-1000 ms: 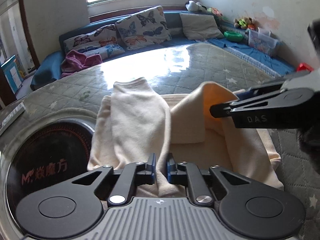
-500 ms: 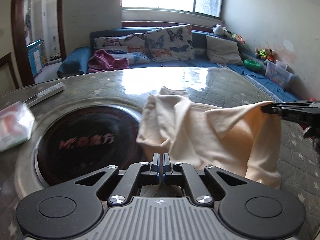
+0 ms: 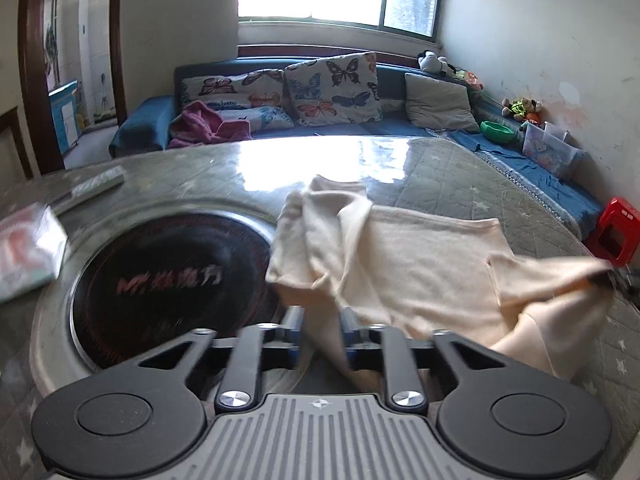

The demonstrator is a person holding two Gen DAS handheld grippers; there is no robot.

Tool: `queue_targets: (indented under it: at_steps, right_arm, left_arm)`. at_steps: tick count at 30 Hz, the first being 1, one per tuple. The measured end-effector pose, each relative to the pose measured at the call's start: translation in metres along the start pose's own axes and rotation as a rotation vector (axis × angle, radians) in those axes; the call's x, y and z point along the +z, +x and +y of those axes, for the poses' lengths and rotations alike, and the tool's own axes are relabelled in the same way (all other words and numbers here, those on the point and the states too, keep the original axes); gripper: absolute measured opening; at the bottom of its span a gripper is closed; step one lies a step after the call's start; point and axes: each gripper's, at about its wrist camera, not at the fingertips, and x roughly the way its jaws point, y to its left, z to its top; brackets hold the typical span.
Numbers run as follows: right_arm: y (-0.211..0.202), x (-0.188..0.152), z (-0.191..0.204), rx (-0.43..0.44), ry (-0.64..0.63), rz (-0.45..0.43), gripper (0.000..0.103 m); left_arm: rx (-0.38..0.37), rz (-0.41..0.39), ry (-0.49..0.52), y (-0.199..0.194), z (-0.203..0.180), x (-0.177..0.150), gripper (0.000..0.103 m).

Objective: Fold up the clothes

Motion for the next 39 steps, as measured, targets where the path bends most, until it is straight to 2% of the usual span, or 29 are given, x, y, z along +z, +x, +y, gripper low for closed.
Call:
queue_targets:
  at_steps: [1,2,4,5,6,10,16,21,26,30,34,35,37,39]
  right_arm:
    - [-0.001,-0.006,-0.004,-0.006,0.010,0.018,0.006]
    - [-0.003,-0.013,-0.008,-0.013,0.019,0.036,0.006]
    - [-0.005,-0.024,-0.014,-0.027,0.023,0.074,0.009]
    - [-0.005,-0.029,-0.016,-0.030,0.017,0.095,0.016]
    - [-0.006,-0.033,-0.017,-0.033,0.010,0.113,0.023]
    - [-0.017,-0.045,-0.016,-0.047,-0.047,0.147,0.035]
    - [-0.033,-0.031,-0.007,0.002,-0.078,0.090,0.040]
    - [-0.034,-0.017,0.007,0.046,-0.108,0.053,0.044]
    - [-0.009,-0.007,0.024,0.082,-0.153,0.063,0.045]
    - [0.025,-0.005,0.036,0.142,-0.163,0.120,0.044]
    - [0.048,-0.011,0.046,0.156,-0.189,0.166,0.039]
    - [0.052,-0.014,0.047,0.147,-0.197,0.174,0.029]
    - [0.050,-0.017,0.042,0.123,-0.188,0.161,0.023]
    - [0.044,-0.019,0.035,0.111,-0.169,0.139,0.008]
  left_arm:
    - [0.003,0.002,0.015,0.005,-0.004,0.003,0.042]
    - [-0.002,0.004,0.030,0.008,-0.009,0.004,0.045]
    - [-0.012,0.007,0.059,0.014,-0.018,0.004,0.045]
    - [-0.017,0.009,0.074,0.016,-0.023,0.005,0.045]
    - [-0.043,0.006,0.090,0.015,-0.030,0.003,0.045]
    - [-0.160,0.015,0.164,0.011,-0.058,-0.013,0.045]
    - [-0.320,0.052,0.294,0.008,-0.100,-0.044,0.045]
    - [-0.394,0.093,0.357,0.006,-0.113,-0.065,0.041]
    - [-0.425,0.087,0.394,-0.001,-0.119,-0.075,0.041]
    - [-0.433,0.080,0.403,-0.006,-0.120,-0.082,0.041]
    - [-0.442,0.083,0.390,-0.008,-0.117,-0.083,0.041]
    - [-0.444,0.084,0.389,-0.008,-0.117,-0.082,0.041]
    - [-0.446,0.087,0.386,-0.009,-0.115,-0.081,0.043]
    - [-0.449,0.085,0.380,-0.010,-0.111,-0.079,0.043]
